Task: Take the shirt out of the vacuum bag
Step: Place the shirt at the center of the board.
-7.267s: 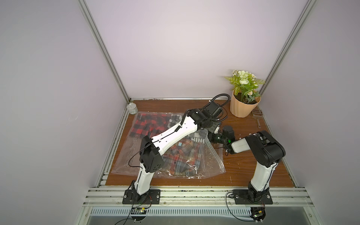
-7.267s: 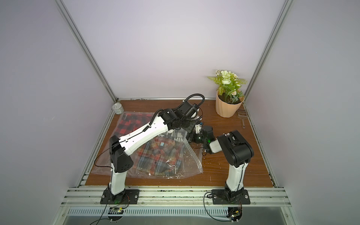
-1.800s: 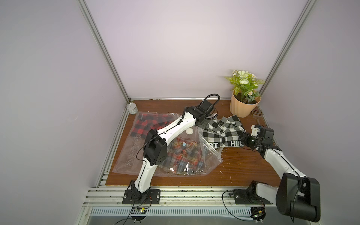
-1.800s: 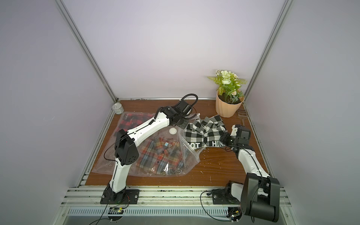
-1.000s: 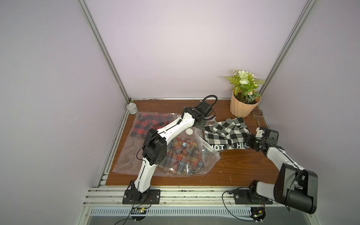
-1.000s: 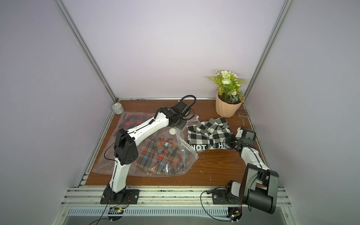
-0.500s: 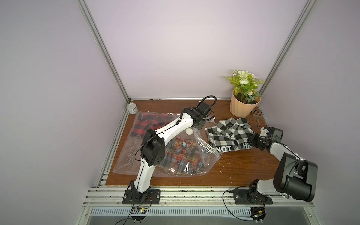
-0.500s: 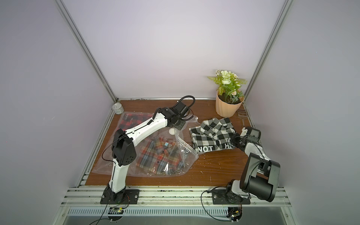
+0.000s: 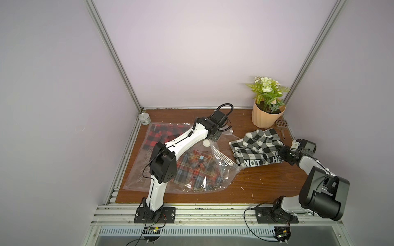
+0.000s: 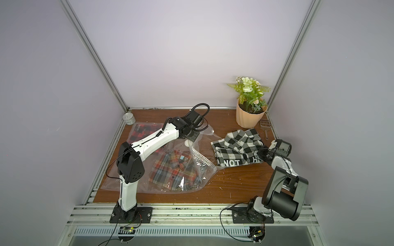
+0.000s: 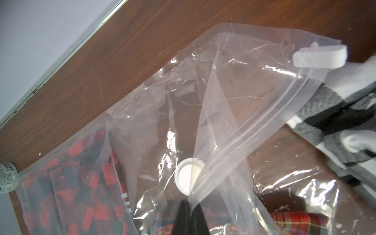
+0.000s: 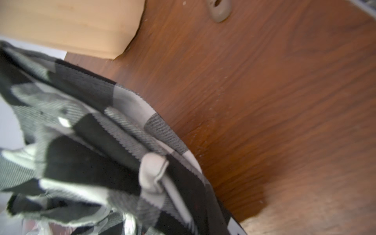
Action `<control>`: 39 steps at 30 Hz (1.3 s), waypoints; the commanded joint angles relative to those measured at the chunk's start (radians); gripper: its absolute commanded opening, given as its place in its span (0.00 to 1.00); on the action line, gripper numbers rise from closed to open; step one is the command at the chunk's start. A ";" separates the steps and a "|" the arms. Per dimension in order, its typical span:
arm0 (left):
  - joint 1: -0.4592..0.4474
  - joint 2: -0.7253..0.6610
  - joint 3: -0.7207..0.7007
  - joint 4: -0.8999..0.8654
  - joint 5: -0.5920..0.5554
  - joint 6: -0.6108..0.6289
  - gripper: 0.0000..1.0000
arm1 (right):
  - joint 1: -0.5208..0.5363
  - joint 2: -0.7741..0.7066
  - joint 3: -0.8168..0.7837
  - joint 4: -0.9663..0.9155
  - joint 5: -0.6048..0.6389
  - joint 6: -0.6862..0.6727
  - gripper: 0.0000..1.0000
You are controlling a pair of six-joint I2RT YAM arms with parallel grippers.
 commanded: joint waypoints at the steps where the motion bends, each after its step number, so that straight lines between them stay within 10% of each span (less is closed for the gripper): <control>1: 0.038 -0.058 -0.020 -0.025 -0.053 0.005 0.01 | -0.030 -0.024 -0.005 0.050 0.031 0.026 0.00; 39: 0.081 -0.468 -0.056 -0.030 -0.186 -0.012 0.00 | 0.056 0.005 -0.066 0.131 -0.104 0.040 0.00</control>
